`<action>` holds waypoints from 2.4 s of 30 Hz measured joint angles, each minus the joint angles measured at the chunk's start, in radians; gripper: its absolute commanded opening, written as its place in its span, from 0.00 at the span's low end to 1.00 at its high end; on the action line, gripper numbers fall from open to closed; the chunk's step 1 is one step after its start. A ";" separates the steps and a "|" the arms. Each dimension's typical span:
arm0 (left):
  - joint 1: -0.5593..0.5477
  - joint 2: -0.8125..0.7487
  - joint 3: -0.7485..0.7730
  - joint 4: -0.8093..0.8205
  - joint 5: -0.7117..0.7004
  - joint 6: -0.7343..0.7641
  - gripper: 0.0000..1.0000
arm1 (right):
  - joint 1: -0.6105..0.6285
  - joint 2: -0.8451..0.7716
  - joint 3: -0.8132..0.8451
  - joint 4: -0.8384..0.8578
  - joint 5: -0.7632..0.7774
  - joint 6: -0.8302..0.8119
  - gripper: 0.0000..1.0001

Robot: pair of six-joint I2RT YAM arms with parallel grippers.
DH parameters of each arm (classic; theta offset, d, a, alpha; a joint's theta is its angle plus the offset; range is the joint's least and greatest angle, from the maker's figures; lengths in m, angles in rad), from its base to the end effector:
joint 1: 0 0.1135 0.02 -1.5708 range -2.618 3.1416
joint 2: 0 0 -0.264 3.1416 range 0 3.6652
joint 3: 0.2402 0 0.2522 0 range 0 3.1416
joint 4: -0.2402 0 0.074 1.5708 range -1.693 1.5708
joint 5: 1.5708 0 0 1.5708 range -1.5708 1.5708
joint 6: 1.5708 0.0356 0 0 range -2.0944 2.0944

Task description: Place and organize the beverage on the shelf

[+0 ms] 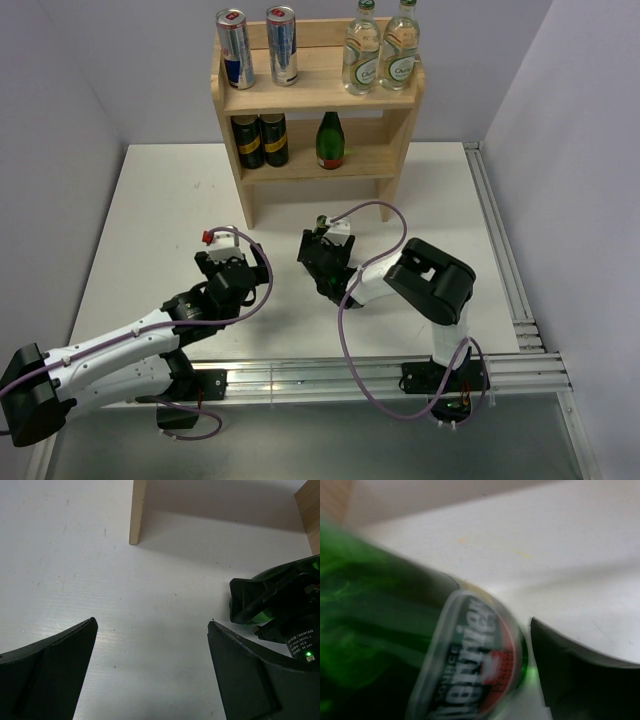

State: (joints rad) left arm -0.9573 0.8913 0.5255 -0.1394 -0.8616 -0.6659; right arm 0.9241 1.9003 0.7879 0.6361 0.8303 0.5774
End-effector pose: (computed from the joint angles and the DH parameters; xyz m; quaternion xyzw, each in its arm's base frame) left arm 0.1311 -0.1393 0.2402 -0.0962 0.8052 -0.0872 0.5786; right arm 0.2347 0.2673 0.1252 0.0719 0.8059 0.0730 0.5831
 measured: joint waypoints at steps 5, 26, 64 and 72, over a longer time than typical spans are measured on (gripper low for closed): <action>0.000 0.005 0.000 0.000 0.000 0.000 0.99 | -0.007 0.001 0.006 0.003 -0.009 -0.021 0.23; 0.000 0.005 0.000 0.000 0.000 0.000 0.99 | -0.019 -0.605 0.029 -0.423 0.080 -0.131 0.00; 0.000 0.024 0.000 0.002 0.002 0.000 0.99 | -0.375 -0.285 0.509 -0.473 -0.099 -0.320 0.00; 0.000 0.036 0.000 0.005 0.003 0.000 0.99 | -0.395 -0.229 0.538 -0.473 -0.127 -0.302 0.00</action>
State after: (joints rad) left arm -0.9573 0.9276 0.5255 -0.1345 -0.8581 -0.6655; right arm 0.5293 1.6714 1.3262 0.1635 0.7033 0.2756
